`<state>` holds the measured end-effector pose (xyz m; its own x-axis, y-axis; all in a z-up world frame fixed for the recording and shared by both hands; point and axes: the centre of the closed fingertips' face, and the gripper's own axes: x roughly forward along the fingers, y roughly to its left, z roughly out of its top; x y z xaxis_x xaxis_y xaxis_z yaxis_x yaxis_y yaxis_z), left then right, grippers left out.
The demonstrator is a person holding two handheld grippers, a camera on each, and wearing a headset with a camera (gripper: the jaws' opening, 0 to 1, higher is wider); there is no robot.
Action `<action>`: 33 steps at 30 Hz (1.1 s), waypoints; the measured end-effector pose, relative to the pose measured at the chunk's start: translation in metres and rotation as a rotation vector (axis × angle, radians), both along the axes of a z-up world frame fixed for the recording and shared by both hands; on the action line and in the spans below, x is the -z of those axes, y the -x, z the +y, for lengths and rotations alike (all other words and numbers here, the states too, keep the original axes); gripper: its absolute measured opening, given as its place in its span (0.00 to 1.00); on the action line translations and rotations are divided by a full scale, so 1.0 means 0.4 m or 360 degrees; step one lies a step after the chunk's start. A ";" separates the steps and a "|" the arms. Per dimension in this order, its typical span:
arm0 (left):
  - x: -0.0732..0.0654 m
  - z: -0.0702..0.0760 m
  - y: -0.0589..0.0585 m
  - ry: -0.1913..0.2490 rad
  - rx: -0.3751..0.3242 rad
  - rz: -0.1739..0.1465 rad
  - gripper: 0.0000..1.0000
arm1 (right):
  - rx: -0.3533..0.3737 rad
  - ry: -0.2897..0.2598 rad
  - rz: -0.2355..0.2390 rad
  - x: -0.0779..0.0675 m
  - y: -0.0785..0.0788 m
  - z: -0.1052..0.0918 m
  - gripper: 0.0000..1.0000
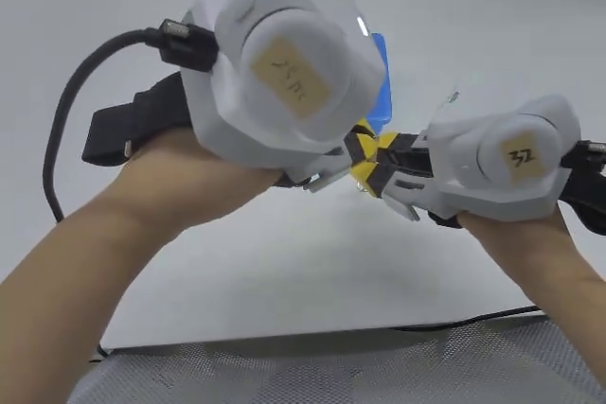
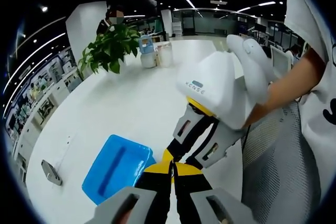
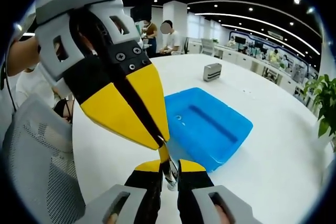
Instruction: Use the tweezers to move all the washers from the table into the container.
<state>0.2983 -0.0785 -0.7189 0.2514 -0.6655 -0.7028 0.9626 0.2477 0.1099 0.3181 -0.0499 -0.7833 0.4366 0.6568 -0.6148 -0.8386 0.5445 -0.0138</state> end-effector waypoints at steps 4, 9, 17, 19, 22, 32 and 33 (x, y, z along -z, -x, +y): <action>-0.003 0.005 -0.002 -0.0004 -0.0002 -0.0019 0.00 | 0.0001 -0.0003 -0.0009 -0.001 -0.001 -0.001 0.06; -0.005 0.005 -0.002 -0.0024 0.0001 -0.0031 0.00 | -0.0011 -0.0016 -0.0009 0.001 -0.002 -0.001 0.06; -0.002 -0.010 0.005 -0.0042 0.0043 -0.0030 0.00 | -0.0017 0.0028 -0.0036 0.004 0.004 -0.008 0.04; 0.000 -0.021 0.005 -0.0053 0.0049 -0.0028 0.00 | -0.0015 0.0033 -0.0041 0.004 0.004 -0.010 0.04; 0.000 -0.024 0.011 -0.0076 0.0058 -0.0029 0.00 | -0.0024 0.0071 -0.0040 0.004 0.007 -0.013 0.03; -0.011 -0.026 0.038 -0.0135 0.0096 -0.0058 0.00 | -0.0063 0.0143 -0.0048 -0.007 0.030 -0.012 0.03; -0.017 -0.024 0.038 -0.0132 0.0095 -0.0064 0.00 | -0.0065 0.0145 -0.0055 -0.014 0.030 -0.011 0.03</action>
